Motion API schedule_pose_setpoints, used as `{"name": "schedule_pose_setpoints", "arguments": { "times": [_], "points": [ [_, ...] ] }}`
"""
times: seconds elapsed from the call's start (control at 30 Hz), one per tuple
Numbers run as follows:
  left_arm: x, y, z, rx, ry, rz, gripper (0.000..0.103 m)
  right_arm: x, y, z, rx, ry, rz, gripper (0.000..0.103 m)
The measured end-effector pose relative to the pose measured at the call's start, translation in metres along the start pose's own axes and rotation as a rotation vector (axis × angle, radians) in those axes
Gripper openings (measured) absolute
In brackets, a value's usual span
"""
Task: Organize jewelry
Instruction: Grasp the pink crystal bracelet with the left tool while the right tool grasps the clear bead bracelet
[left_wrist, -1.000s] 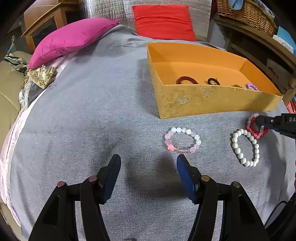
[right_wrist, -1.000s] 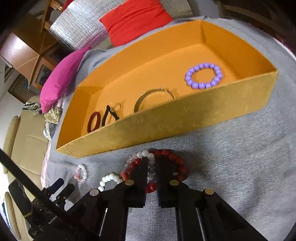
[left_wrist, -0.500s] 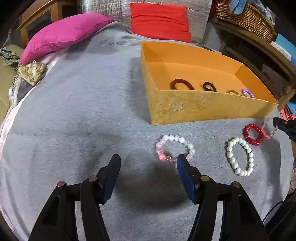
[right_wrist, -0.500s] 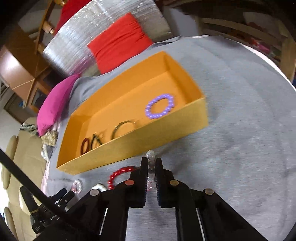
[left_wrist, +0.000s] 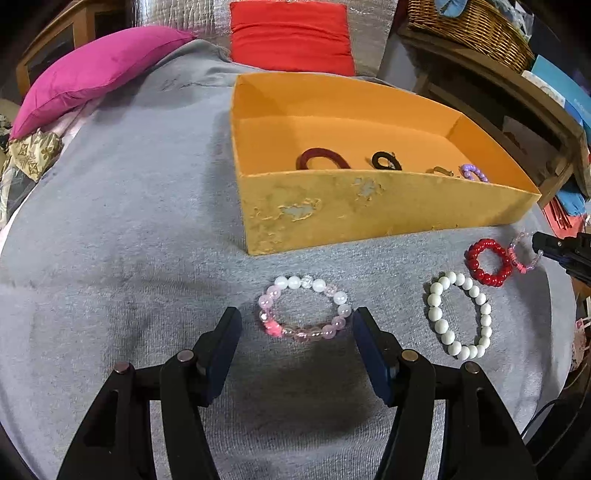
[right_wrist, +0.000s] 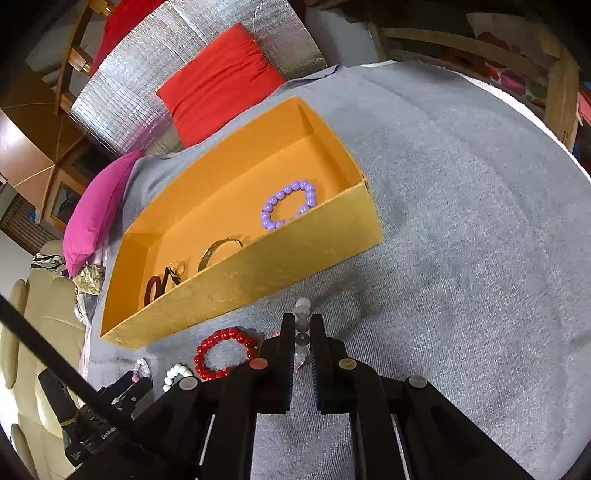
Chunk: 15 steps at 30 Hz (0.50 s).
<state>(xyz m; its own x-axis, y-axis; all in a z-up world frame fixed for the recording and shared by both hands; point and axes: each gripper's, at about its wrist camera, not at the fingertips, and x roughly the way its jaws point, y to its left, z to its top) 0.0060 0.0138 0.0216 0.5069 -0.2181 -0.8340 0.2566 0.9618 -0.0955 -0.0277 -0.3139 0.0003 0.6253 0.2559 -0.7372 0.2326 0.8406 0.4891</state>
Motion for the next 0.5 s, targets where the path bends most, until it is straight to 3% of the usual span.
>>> {"name": "schedule_pose_setpoints", "arguments": {
  "times": [0.3, 0.5],
  "points": [
    [-0.004, -0.012, -0.003, 0.062, -0.025, -0.025, 0.011, 0.002, 0.000, -0.002, 0.003, 0.006, -0.007, 0.009],
    [-0.008, -0.017, -0.006, 0.084, -0.030, -0.048, 0.011, 0.002, -0.001, -0.003, 0.005, 0.007, -0.012, 0.009]
  ]
}}
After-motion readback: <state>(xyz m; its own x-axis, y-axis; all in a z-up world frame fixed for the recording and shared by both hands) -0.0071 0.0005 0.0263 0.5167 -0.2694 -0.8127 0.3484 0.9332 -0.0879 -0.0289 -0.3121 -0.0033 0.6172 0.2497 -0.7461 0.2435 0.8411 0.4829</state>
